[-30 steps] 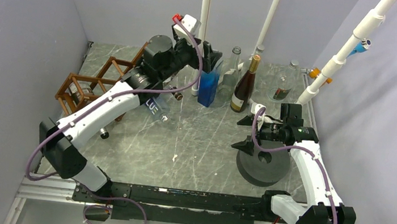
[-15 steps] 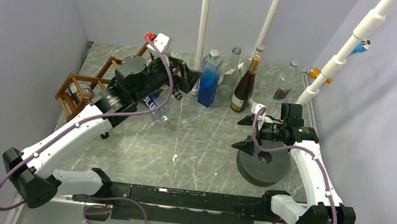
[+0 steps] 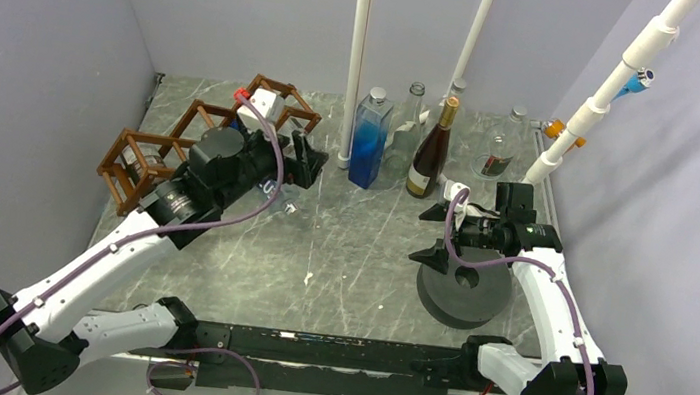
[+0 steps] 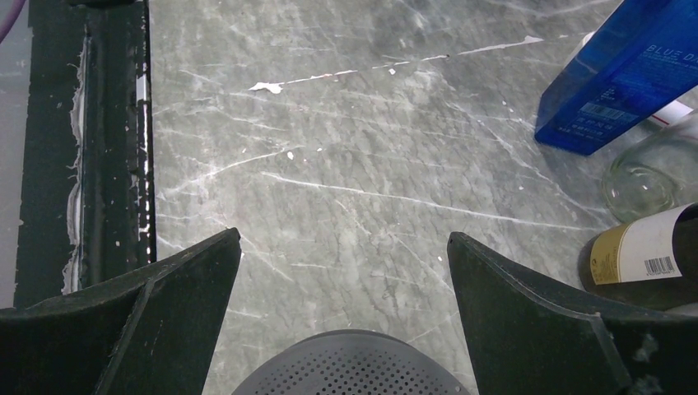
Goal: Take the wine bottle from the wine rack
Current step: Pick up the wine bottle from the wine rack.
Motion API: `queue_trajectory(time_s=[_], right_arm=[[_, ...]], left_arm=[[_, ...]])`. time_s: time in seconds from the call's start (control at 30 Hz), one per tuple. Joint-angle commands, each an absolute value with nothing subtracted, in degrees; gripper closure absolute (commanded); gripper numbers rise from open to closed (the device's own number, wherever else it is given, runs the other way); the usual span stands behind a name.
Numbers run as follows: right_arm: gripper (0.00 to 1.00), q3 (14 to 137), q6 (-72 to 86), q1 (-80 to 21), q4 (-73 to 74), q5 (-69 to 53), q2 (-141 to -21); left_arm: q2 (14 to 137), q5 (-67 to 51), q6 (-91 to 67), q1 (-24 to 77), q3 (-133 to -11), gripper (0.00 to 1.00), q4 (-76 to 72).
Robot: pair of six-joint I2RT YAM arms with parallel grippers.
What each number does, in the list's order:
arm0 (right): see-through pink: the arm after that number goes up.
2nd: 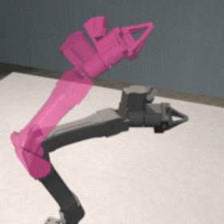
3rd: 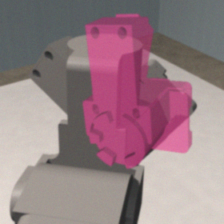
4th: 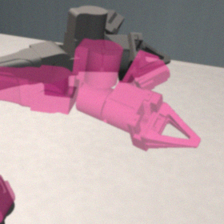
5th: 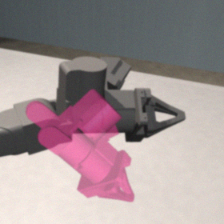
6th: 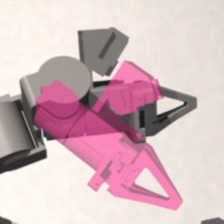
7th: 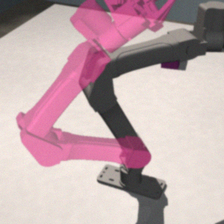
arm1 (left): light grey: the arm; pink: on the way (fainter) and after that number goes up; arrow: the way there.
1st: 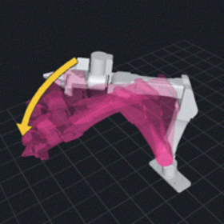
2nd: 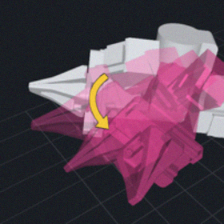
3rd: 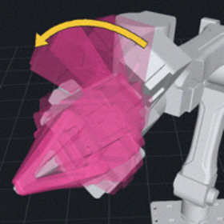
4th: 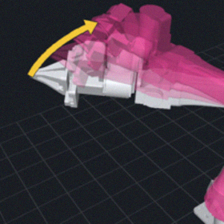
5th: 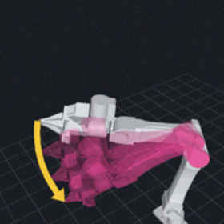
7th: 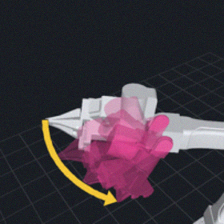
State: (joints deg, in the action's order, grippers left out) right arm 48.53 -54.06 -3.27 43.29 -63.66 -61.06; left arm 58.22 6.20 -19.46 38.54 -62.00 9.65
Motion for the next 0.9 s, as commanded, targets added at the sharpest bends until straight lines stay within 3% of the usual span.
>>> queue_trajectory(time_s=[0.0,0.53,0.87], right_arm=[[0.0,49.4,-55.8,-2.9,42.7,-66.2,-60.8],[0.0,49.4,-56.1,-2.9,42.9,-66.4,-61.2],[0.0,49.4,-56.1,-2.9,42.9,-66.2,-61.2]], left_arm=[[54.5,10.8,-21.7,38.5,-60.3,0.0,12.8],[45.8,17.5,-28.8,38.5,-56.4,0.01,25.6],[50.9,22.3,-39.9,38.4,-53.0,0.01,23.7]])
